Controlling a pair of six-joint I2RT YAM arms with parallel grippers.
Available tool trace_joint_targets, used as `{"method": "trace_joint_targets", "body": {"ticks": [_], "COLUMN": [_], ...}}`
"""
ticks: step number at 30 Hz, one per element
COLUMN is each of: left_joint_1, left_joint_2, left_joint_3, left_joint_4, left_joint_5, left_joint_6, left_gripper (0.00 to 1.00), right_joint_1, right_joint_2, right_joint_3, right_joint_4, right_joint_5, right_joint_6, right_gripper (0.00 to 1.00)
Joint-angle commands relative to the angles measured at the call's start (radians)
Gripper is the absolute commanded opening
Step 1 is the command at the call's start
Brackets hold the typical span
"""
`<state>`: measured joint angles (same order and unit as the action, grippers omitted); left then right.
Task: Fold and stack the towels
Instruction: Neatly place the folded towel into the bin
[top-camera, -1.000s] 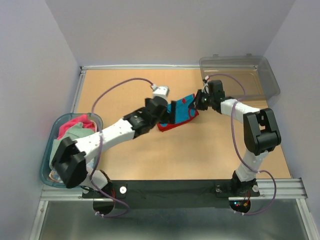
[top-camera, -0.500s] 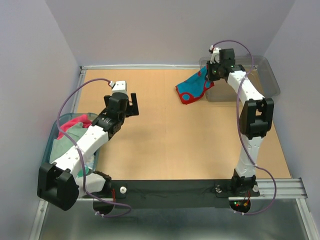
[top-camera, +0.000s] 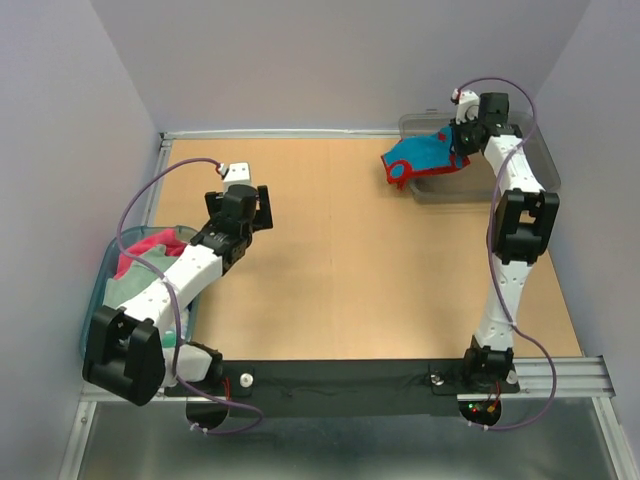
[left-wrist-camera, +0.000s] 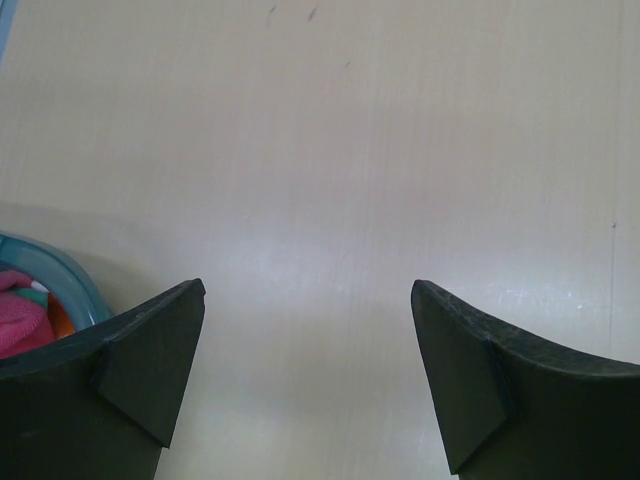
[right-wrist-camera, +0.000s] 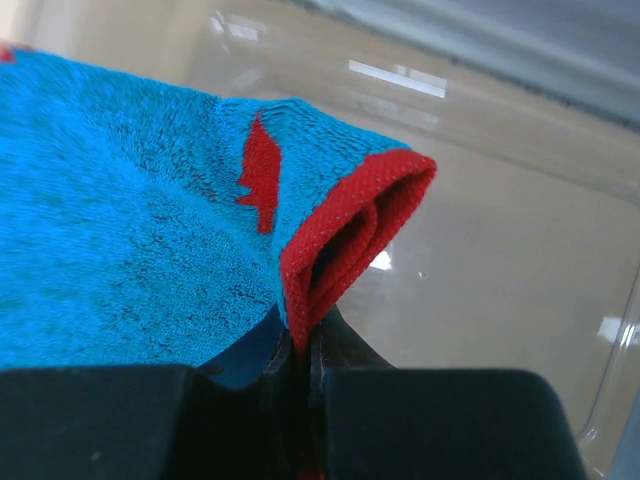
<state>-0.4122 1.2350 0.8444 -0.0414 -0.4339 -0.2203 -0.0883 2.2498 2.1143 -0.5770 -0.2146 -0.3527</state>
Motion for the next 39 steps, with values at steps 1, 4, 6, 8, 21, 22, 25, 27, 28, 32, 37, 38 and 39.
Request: {"method": "trace_joint_targets", "body": {"ticks": [1,4,6,8,21,22,25,27,28,32,37,38,39], "left_joint_1": [0.000,0.000,-0.002,-0.002,-0.002,-0.002,-0.002,-0.002,-0.002,-0.002,0.000,-0.002,-0.002], "left_joint_2": [0.001,0.021,0.038,0.055,0.100,0.101,0.103,0.106,0.106,0.112,0.104,0.101,0.097], "left_joint_3": [-0.016,-0.015,-0.016,-0.015,-0.008,-0.007,-0.007,-0.007,-0.008,-0.004,0.001,-0.001,-0.001], "left_joint_4": [0.035,0.058,0.058,0.058,0.058,0.058,0.058,0.058,0.058,0.058,0.054,0.052,0.052], "left_joint_5": [-0.014,-0.029,-0.031,-0.031,-0.032,-0.032,-0.034,-0.034,-0.034,-0.031,-0.029,-0.029,-0.029], "left_joint_6": [0.015,0.019,0.021,0.022,0.030,0.029,0.032,0.032,0.032,0.030,0.027,0.027,0.024], "left_gripper": [0.95,0.95,0.95,0.95,0.95,0.95,0.95,0.95,0.95,0.95,0.95,0.95,0.95], "right_joint_1": [-0.033,-0.062,-0.073,-0.082,-0.116,-0.117,-0.123,-0.125,-0.129,-0.133,-0.133,-0.133,-0.133], "right_joint_2": [0.059,0.083,0.111,0.137,0.212,0.212,0.223,0.234,0.237,0.245,0.232,0.225,0.214], "right_joint_3": [0.062,0.078,0.095,0.111,0.159,0.161,0.164,0.164,0.164,0.156,0.154,0.156,0.157], "right_joint_4": [-0.015,-0.009,-0.003,0.006,0.068,0.069,0.083,0.094,0.097,0.118,0.163,0.169,0.184], "right_joint_5": [0.038,0.029,0.037,0.040,0.127,0.127,0.152,0.187,0.195,0.251,0.352,0.401,0.428], "right_joint_6": [-0.089,-0.085,-0.086,-0.101,-0.118,-0.118,-0.121,-0.126,-0.126,-0.120,-0.071,-0.036,-0.019], "right_gripper": [0.00,0.00,0.00,0.01,0.01,0.01,0.01,0.01,0.01,0.01,0.62,0.71,0.73]}}
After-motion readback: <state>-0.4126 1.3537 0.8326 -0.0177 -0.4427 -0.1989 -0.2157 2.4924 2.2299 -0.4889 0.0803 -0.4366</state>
